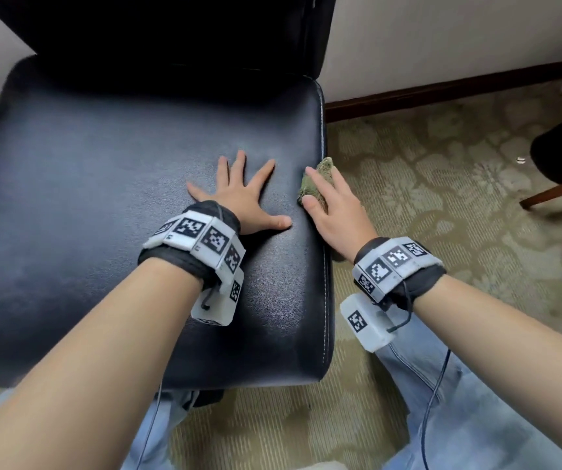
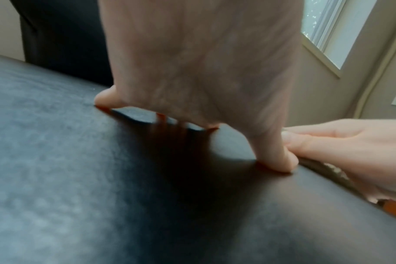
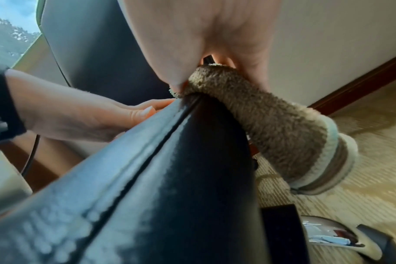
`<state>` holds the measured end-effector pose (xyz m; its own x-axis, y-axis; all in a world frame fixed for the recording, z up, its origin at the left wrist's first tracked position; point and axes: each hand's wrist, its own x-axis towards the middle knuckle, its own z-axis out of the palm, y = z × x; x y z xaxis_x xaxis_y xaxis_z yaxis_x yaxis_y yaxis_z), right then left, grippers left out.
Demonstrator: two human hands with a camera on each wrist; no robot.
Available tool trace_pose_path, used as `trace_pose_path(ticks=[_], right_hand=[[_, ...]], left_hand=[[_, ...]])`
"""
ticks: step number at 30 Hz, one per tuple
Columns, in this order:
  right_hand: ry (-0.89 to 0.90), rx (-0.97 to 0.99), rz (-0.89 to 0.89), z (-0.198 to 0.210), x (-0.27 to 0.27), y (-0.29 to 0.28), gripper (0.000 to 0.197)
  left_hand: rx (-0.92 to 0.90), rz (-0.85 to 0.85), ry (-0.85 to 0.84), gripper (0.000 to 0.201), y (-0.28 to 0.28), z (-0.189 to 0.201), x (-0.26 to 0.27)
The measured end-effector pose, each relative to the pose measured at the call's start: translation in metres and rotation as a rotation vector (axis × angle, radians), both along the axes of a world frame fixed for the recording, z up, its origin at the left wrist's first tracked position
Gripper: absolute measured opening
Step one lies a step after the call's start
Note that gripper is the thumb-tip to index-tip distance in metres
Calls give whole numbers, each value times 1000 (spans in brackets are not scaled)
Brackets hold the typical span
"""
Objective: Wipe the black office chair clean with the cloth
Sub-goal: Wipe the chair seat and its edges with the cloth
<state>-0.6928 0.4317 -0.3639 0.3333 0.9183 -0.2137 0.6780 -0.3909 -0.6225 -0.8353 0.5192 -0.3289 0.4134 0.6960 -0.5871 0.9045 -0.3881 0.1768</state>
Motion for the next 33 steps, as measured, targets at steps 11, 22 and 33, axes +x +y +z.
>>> trace_pose_path(ticks=[11, 22, 33], right_hand=[[73, -86, -95, 4, 25, 63, 63], [46, -63, -76, 12, 34, 47, 49], [215, -1, -277, 11, 0, 4, 43]], left_hand=[[-21, 10, 4, 103, 5, -6, 3], [-35, -3, 42, 101, 6, -2, 4], [74, -86, 51, 95, -5, -5, -11]])
